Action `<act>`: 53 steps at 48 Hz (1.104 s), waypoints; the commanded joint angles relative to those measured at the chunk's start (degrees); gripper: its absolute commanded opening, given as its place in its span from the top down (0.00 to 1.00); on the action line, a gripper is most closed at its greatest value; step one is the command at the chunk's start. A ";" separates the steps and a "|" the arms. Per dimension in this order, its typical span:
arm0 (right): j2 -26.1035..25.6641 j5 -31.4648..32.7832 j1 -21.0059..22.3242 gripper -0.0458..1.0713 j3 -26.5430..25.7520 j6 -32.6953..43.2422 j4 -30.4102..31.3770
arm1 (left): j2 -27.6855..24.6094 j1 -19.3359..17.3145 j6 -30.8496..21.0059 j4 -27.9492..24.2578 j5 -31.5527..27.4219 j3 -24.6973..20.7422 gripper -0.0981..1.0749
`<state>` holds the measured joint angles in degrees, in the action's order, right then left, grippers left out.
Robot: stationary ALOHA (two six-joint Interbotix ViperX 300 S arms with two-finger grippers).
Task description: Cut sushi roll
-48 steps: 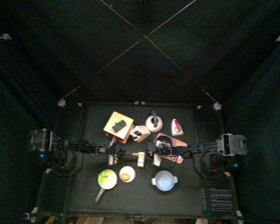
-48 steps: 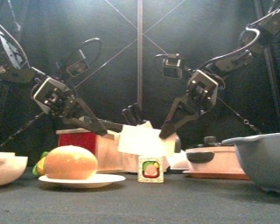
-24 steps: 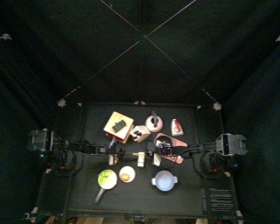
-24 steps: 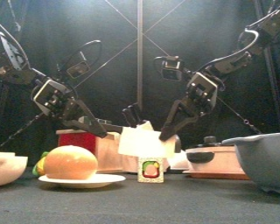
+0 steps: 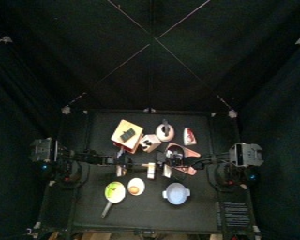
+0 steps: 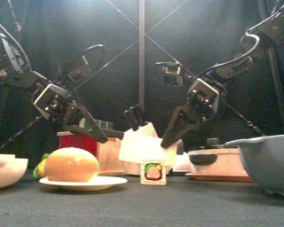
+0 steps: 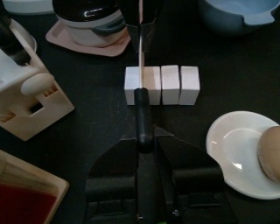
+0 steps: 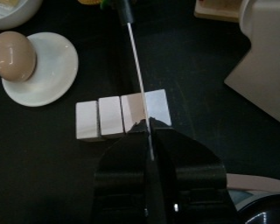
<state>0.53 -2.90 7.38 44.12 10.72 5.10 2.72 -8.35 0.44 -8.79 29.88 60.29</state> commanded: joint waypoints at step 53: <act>3.43 0.00 2.29 0.58 -1.14 0.18 -3.08 | -3.34 -0.18 -0.09 0.79 -7.38 -3.16 0.56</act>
<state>4.83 -3.16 8.17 43.42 10.81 2.29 -0.79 -8.26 0.26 -8.09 22.59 57.48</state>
